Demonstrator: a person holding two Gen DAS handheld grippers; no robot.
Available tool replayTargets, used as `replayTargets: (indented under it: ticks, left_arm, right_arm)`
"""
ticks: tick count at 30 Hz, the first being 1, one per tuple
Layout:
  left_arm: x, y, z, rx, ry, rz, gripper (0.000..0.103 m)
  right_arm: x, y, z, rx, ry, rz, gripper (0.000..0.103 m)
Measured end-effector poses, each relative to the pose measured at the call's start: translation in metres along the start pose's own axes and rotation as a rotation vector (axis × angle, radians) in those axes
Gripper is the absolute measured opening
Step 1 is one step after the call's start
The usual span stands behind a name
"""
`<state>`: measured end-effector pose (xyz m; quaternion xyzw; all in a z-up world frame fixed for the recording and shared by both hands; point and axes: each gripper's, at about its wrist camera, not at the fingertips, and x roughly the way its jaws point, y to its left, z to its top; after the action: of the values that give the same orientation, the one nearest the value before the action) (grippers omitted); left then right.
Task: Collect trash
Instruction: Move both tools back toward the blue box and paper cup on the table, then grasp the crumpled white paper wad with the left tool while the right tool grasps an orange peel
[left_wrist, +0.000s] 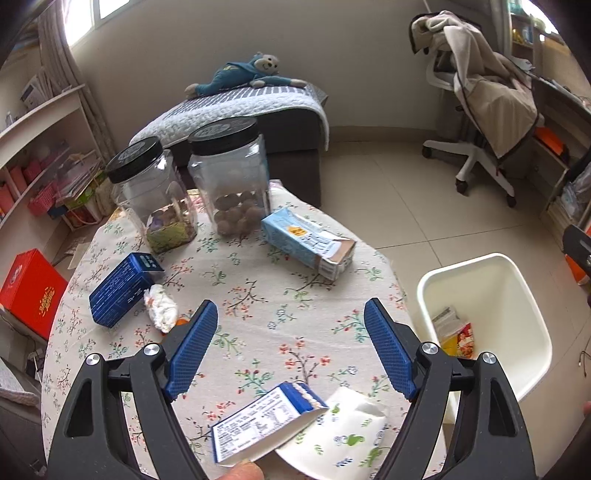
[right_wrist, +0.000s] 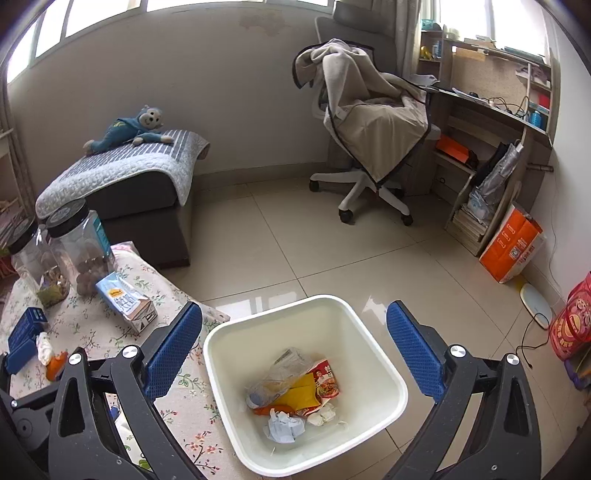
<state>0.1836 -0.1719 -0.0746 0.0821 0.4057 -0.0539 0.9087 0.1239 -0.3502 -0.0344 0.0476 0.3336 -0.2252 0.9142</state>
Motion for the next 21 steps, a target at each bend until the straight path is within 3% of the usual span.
replayTargets:
  ticks: [8,12,16,18,19,20,21]
  left_arm:
    - [0.083,0.108,0.006,-0.286,0.267,0.102,0.08]
    - [0.119,0.145,0.003,-0.384,0.337,0.103,0.079]
    - [0.149,0.167,-0.005,-0.468,0.401,0.037,0.078]
    - [0.16,0.172,-0.009,-0.483,0.434,0.017,0.071]
    - [0.158,0.171,-0.009,-0.466,0.41,0.03,0.068]
    - [0.156,0.17,-0.008,-0.436,0.401,0.039,0.052]
    - [0.155,0.168,-0.008,-0.413,0.401,0.036,0.046]
  right_arm:
    - [0.012,0.041,-0.008,-0.11,0.068,0.057,0.096]
    - [0.022,0.057,-0.01,-0.143,0.106,0.087,0.096]
    - [0.032,0.073,-0.012,-0.156,0.15,0.119,0.096]
    - [0.035,0.083,-0.013,-0.164,0.171,0.134,0.096]
    - [0.035,0.088,-0.014,-0.167,0.176,0.143,0.096]
    - [0.035,0.094,-0.015,-0.172,0.18,0.15,0.096]
    - [0.036,0.1,-0.016,-0.18,0.184,0.156,0.096]
